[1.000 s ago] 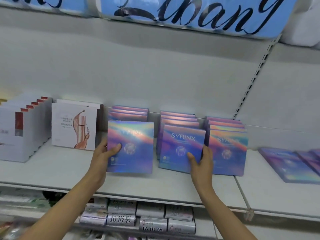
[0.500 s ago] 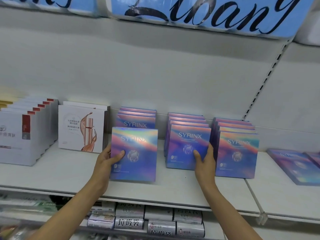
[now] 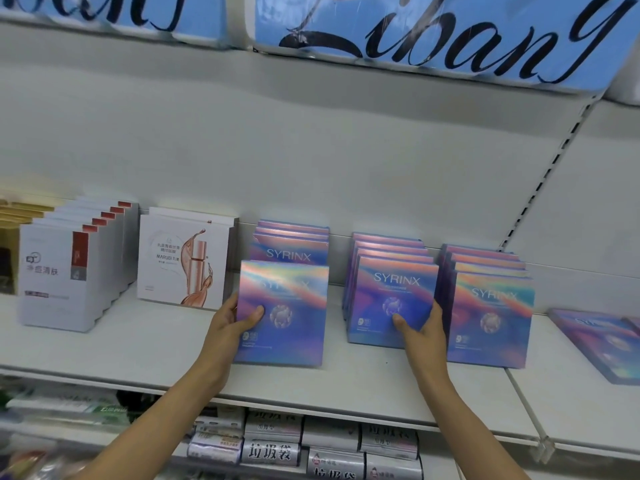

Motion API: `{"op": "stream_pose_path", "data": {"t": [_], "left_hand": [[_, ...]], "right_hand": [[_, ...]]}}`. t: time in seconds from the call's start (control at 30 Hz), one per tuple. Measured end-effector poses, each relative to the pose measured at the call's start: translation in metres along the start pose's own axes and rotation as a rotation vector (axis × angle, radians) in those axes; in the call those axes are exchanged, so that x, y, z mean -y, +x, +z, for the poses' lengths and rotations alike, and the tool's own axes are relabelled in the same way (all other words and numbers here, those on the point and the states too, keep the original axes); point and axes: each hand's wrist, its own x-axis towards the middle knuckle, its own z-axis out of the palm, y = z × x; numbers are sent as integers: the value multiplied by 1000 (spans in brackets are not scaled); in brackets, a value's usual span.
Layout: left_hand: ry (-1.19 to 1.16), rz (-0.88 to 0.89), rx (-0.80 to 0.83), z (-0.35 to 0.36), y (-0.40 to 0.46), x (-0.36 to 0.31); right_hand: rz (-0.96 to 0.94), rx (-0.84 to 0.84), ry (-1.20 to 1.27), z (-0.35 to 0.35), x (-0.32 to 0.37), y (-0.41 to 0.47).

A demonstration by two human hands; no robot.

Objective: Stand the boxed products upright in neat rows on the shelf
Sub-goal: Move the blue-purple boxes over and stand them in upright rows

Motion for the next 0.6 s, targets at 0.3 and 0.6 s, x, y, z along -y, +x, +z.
{"op": "stream_pose_path", "data": {"t": [0.3,0.6], "left_hand": [[155,100,41,0,32,-6],[682,473,-138,3,43,16]], "right_hand": [[-48,-8,-66,0,3,-4],[-38,-14,-62,3,2,-6]]}}
